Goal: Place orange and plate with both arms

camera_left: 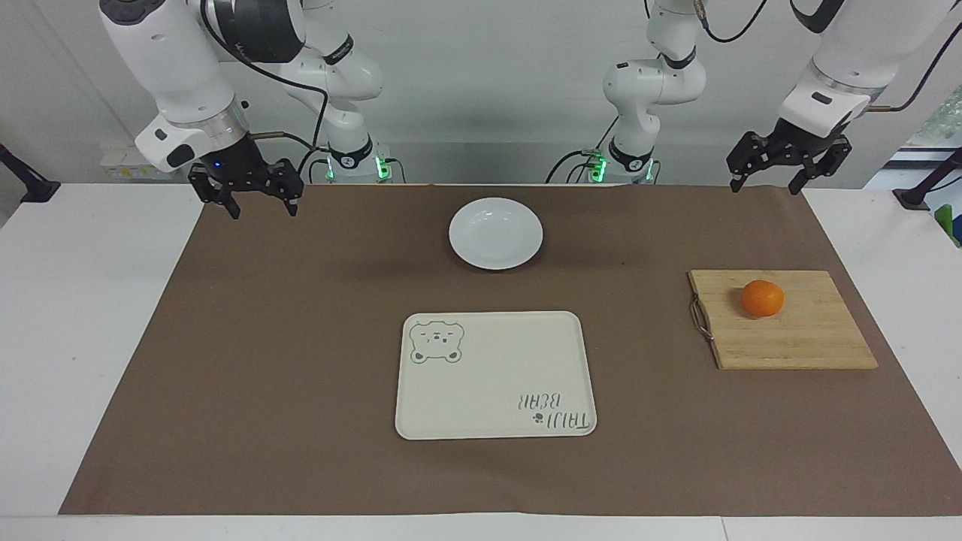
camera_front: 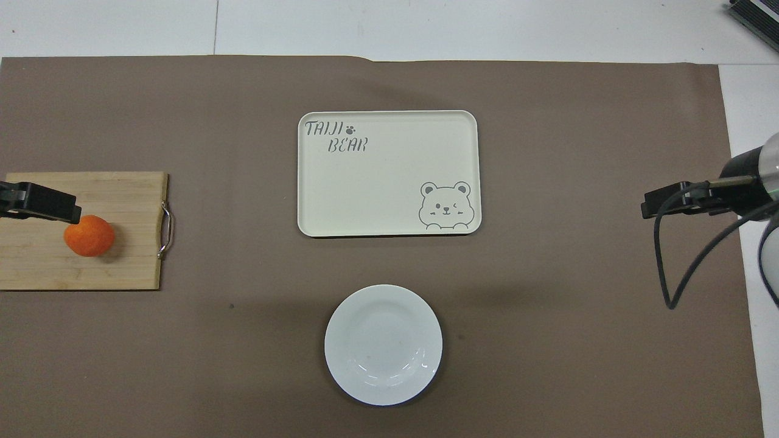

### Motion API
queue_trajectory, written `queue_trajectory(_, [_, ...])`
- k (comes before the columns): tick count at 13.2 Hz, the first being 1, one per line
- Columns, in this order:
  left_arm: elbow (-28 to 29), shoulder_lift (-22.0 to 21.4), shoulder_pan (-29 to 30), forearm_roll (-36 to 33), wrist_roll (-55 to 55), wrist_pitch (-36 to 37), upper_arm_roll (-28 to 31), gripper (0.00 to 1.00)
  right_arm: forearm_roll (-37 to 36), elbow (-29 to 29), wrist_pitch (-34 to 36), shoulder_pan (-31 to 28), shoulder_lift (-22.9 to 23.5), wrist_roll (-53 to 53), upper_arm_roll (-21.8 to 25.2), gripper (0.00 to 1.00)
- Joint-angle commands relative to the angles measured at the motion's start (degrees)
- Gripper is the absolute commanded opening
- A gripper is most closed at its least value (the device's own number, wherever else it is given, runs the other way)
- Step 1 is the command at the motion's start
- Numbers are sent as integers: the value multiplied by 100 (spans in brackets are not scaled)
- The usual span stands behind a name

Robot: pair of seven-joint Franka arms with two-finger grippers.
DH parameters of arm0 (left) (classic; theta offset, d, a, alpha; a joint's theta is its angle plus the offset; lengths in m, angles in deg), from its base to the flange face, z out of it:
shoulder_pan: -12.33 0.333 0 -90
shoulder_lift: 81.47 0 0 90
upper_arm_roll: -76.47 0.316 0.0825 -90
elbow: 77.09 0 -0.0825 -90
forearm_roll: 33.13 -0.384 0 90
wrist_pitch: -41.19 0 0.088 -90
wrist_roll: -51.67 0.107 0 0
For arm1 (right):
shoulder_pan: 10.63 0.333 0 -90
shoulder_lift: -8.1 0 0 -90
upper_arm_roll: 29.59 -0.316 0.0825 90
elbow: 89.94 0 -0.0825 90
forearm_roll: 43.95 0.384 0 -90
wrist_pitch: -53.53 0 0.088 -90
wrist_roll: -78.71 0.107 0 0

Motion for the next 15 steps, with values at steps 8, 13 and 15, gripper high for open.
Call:
queue_trajectory(8, [-2,-9,52,-9,94,10,-30,100,-36,-103,94,-67,47,102,-55,100])
queue_trajectory(13, [-2,-18,-1,-9,85,71,-48,100,-36,-103,94,-67,47,102,-55,100])
queue_trajectory(15, [-2,-18,-1,-9,94,63,-48,100,-36,-103,94,-67,47,102,-55,100])
